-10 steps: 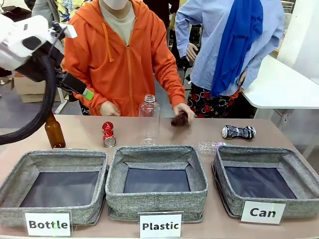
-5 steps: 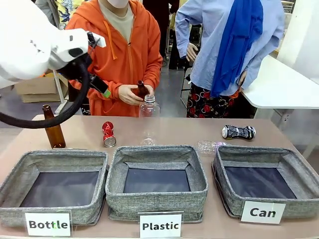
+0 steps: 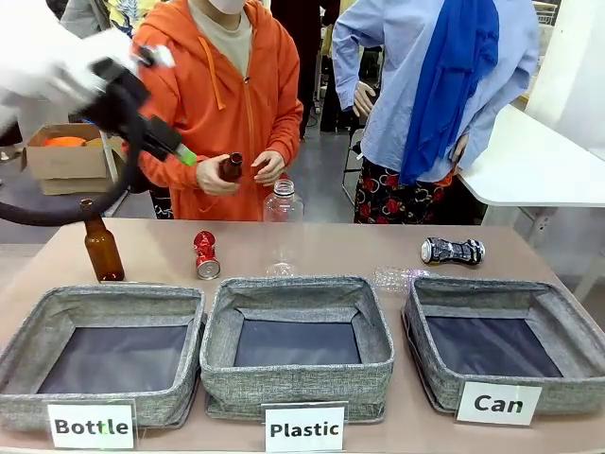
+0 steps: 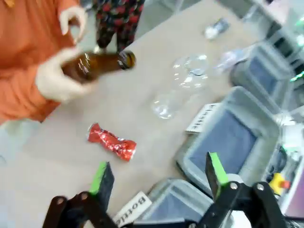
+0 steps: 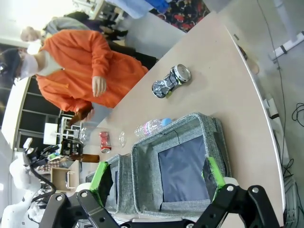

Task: Sort the can waste into the basket.
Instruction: Pick up the can waste from the table and place it in the right Fabric basket.

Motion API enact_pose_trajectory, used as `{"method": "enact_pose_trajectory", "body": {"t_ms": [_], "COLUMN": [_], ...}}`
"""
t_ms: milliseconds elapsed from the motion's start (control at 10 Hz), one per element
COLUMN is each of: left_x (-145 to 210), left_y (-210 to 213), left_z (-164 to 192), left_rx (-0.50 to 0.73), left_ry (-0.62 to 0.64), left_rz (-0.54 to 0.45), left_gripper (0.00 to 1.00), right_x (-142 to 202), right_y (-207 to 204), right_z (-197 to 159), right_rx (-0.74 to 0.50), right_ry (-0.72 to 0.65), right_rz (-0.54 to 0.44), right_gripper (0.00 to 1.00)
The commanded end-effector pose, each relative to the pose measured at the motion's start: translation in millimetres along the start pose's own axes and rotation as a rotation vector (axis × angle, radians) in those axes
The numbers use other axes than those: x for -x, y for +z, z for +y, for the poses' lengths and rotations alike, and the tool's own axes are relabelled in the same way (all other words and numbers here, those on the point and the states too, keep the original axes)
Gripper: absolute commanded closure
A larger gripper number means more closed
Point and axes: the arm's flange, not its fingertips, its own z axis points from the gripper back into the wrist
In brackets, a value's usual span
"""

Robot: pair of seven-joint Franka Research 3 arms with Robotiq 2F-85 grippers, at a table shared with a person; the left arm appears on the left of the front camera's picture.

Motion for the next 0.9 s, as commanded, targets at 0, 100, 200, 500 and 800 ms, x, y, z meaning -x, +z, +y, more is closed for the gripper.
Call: {"method": "enact_pose_trajectory", "body": {"t_ms": [0,100,200,500,800], "left_x": [60,89,115,216,304], "left_y": [81,112,142,217,239], "left_z": [32,44,60,92,110], "left_rx": [0.132,0.166,0.197,0.156,0.147], "left_ry": [0.074,0.115,0.168,0.421,0.644], "left_rz": [-0.075,-0.120,-0.161,-0.287,-0.410], "left_gripper": [0.00,0.00,0.00,0.00,0.00], "right_x": [-2,-2,-2,-2,-2], "right_y": [1,1,1,1,1], "right_z": [-2,-2,-2,-2,-2], "right_rx": [-0.021,-0.021,-0.021,-0.021,-0.021], "right_ry": [0.023,0.023,0.023,0.023,0.023], "right_rz": [-0.012,-0.012,-0.012,-0.012,-0.012], "right_gripper": [0.00,0.00,0.00,0.00,0.00]}}
